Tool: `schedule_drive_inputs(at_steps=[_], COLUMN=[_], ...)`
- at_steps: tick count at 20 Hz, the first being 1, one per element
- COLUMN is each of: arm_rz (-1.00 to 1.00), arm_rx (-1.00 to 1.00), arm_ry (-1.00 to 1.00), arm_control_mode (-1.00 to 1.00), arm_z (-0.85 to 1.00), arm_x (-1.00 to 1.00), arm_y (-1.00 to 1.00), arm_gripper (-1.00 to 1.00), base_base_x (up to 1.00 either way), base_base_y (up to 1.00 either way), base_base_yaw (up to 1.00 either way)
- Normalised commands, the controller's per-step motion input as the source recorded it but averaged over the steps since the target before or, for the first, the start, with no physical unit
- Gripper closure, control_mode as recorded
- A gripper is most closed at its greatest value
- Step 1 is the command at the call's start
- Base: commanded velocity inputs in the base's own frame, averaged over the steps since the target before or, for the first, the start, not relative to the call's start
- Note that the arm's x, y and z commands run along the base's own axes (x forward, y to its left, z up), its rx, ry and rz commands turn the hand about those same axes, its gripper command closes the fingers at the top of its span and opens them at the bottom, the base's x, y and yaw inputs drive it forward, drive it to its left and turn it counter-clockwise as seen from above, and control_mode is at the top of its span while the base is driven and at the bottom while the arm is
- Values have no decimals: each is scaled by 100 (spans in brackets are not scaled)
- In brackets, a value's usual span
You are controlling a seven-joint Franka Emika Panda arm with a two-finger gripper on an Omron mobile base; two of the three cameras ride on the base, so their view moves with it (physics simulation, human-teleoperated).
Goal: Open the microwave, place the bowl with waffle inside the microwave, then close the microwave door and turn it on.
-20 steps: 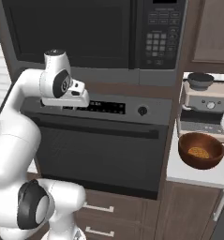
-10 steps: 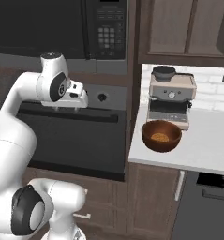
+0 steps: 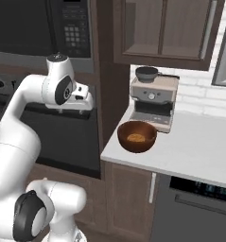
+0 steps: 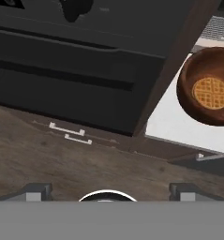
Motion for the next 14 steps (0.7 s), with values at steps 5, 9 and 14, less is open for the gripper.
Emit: schedule_drive_inputs(at_steps=[5, 9, 14], arm_rz=[0, 0, 0], arm_rx=[0, 0, 0], arm_ry=[0, 0, 0], arm_control_mode=[100, 100, 100], arm_z=[0, 0, 0], arm_x=[0, 0, 0], arm_y=[0, 0, 0], arm_gripper=[-100, -100, -100], base_base_x=[27, 47, 38], base_base_y=[-10, -7, -12], base_base_yaw=[16, 11, 9])
